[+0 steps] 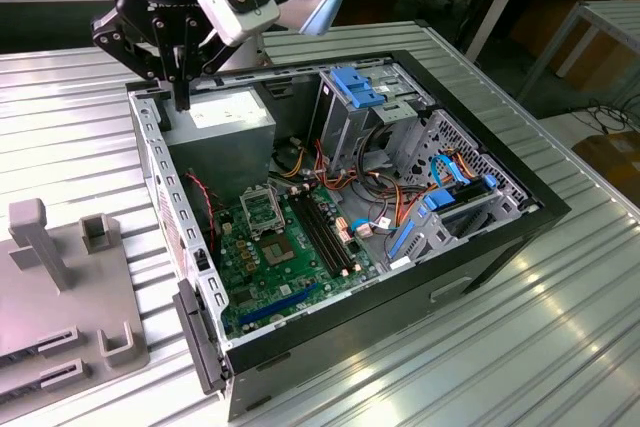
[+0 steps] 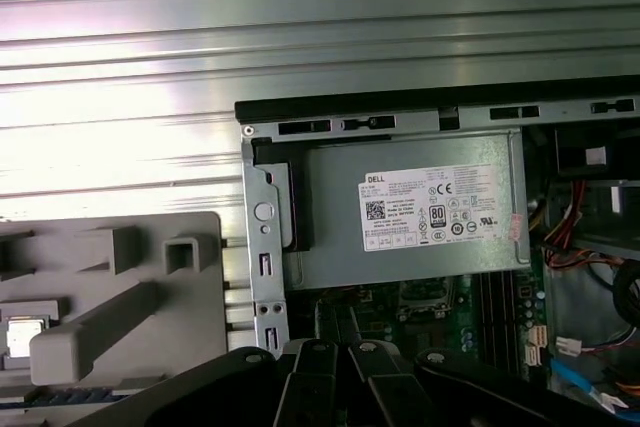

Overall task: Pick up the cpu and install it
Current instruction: 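Reach for the cpu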

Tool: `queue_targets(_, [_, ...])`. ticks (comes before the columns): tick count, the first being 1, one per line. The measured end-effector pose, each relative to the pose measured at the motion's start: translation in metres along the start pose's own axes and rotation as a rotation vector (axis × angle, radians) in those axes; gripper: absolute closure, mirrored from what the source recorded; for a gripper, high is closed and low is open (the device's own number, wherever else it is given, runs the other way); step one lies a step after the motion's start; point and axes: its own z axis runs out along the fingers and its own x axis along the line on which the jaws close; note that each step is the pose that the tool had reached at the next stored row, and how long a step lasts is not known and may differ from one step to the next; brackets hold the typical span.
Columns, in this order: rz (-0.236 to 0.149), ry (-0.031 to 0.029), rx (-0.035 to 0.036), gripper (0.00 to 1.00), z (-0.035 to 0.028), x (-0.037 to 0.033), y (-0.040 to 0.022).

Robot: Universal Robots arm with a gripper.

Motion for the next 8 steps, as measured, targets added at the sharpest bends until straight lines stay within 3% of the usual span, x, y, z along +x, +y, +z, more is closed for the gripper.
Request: queue_targets(8, [0.0, 0.0007, 0.0, 0.89, 0.0, 0.003, -0.0002])
